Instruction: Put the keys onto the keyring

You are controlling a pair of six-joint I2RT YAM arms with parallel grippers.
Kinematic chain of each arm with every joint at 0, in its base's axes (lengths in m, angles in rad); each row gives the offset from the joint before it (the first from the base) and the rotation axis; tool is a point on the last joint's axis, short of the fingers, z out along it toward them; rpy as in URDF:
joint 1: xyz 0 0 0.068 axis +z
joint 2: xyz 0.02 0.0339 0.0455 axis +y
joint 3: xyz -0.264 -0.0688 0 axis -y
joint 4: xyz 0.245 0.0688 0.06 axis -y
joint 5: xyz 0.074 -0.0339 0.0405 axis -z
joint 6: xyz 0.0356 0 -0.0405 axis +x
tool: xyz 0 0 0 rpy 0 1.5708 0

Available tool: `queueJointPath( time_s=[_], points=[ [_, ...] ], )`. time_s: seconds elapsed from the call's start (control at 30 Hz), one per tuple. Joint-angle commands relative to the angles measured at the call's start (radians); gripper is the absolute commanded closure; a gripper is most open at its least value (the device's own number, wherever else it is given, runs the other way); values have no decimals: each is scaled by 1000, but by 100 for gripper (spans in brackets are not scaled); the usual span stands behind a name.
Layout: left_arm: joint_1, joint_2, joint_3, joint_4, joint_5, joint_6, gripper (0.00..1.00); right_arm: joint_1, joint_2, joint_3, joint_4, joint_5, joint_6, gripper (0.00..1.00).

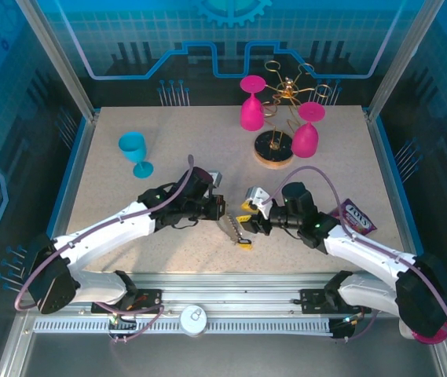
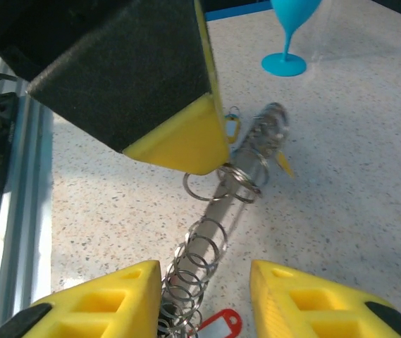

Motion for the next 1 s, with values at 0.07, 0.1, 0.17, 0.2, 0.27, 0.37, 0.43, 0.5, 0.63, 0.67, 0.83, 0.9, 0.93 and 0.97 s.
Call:
queueJointPath(
  time_s=[0.07, 0.1, 0.17, 0.2, 0.27, 0.37, 0.43, 0.5, 0.63, 0.67, 0.83, 0.9, 0.93, 0.97],
  points=[
    [5, -100, -52, 85, 51, 363, 100, -12, 15, 8, 104, -111, -62, 71],
    [5, -114, -65, 93, 53, 413, 100, -11, 12, 2, 115, -109, -80, 72],
    [6, -133, -84, 105, 60, 498, 100, -11, 11, 1, 112, -91, -110, 75],
    [5, -139, -90, 107, 67, 538, 100, -12, 13, 6, 102, -90, -127, 77],
    [5, -142, -100, 111, 69, 599, 100, -11, 16, 14, 92, -119, -157, 81],
    [12, -138, -108, 116, 87, 655, 100, -10, 34, 10, 128, -176, -165, 87],
    [15, -135, -112, 124, 105, 675, 100, -8, 50, 10, 141, -198, -160, 90],
    [17, -133, -115, 131, 113, 684, 100, -7, 64, 8, 160, -219, -148, 92],
    [20, -128, -116, 133, 118, 698, 100, 3, 94, 4, 199, -258, -124, 94],
    [20, -128, -115, 134, 121, 701, 100, 5, 100, 3, 208, -255, -121, 94],
    [21, -131, -116, 135, 134, 724, 100, 15, 141, 2, 265, -203, -106, 91],
    [22, -136, -117, 133, 145, 736, 100, 16, 154, 6, 274, -155, -104, 90],
    [22, -141, -121, 132, 152, 745, 100, 16, 158, 4, 279, -123, -106, 88],
    [22, -145, -122, 130, 160, 753, 100, 16, 160, 1, 286, -102, -107, 87]
  ],
)
